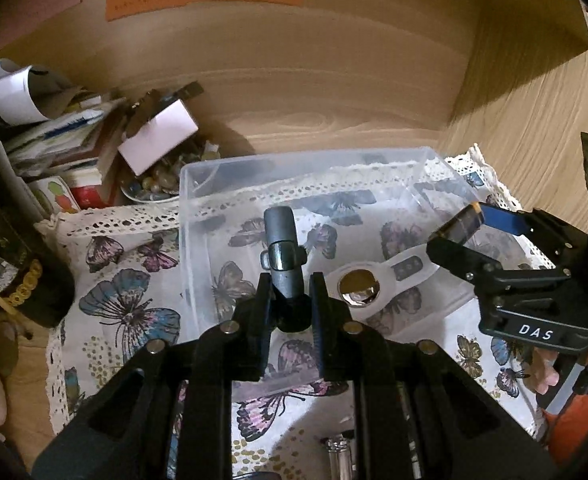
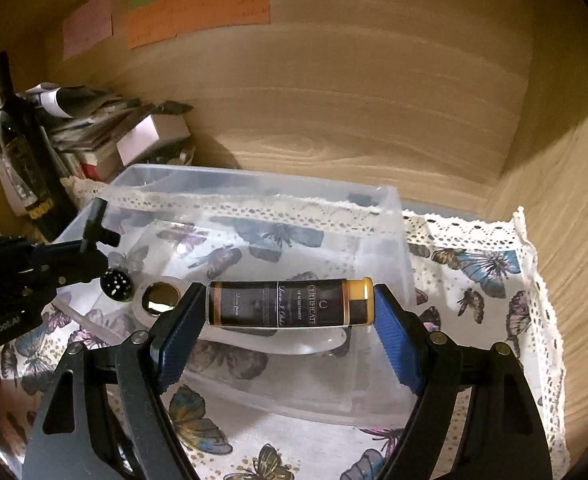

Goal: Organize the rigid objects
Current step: 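Lower the bottle into the clear box with the right gripper while the left gripper releases the clip there, then grasp the white tape roll with the right gripper while the left gripper grasps the metal cylinder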

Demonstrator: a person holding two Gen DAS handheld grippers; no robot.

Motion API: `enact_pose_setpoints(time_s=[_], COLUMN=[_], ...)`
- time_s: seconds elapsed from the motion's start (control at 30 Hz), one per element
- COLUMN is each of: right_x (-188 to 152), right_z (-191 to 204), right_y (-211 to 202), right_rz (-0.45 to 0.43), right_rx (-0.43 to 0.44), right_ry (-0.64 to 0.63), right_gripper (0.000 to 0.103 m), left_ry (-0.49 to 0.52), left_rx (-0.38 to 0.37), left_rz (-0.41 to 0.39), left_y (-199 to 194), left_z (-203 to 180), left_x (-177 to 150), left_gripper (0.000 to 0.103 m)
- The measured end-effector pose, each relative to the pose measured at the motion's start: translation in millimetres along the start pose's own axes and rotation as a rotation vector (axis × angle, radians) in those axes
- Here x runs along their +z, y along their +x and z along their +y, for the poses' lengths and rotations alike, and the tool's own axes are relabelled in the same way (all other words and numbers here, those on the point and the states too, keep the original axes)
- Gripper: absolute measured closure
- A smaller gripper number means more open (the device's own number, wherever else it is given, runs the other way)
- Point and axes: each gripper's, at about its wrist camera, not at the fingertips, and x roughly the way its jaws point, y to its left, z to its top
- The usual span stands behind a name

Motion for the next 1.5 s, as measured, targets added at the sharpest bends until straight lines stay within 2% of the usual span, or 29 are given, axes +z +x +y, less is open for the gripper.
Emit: enact_pose_setpoints(time_s=[0.23, 0.43, 0.7, 0.87, 1.1, 1.37, 1.5], right_x=[-1.4, 1.1, 5.2, 0.6, -20.9, -55.6, -73.2], right_z=[4.3, 4.1, 12.4, 19.4, 32.8, 63.4, 81.7], right_y=[5.8, -5.2, -46.5, -69.4, -84.5, -79.4, -70.6], right_rz=[0.022, 0.005, -0.089, -0.140, -0.141, -0.078, -0.032], right_rx=[0.005, 0.009, 0.005, 0.019, 0.047, 0.091, 0.149], right_ry=[-0.012, -0.015, -0.045, -0.064, -0.071, -0.075, -0.064], right_gripper=[0.023, 0.023, 0.020, 0.018, 0.017, 0.017, 0.017], left_ry=[0.000, 0.003, 0.003, 0.011, 0.014, -0.039, -0.044], left_rx=[-0.010, -0.004, 0.029, 0.057, 0.087, 0.100, 0.111], left_rz=[0.003, -0.041, -0.122, -0.157, -0.119, -0.046, -0.015], left_y=[-0.3, -19.7, -58.8, -79.1, -83.8, -81.1, -81.7], left_z=[-0.8, -3.8, -6.8, -7.0, 1.7, 24.0, 30.7], left_x=[0.0, -1.0, -5.7, -19.5, -44.1, -83.0, -101.2], left_gripper=[0.086, 0.064, 0.026, 0.012, 0.011, 0.011, 0.011])
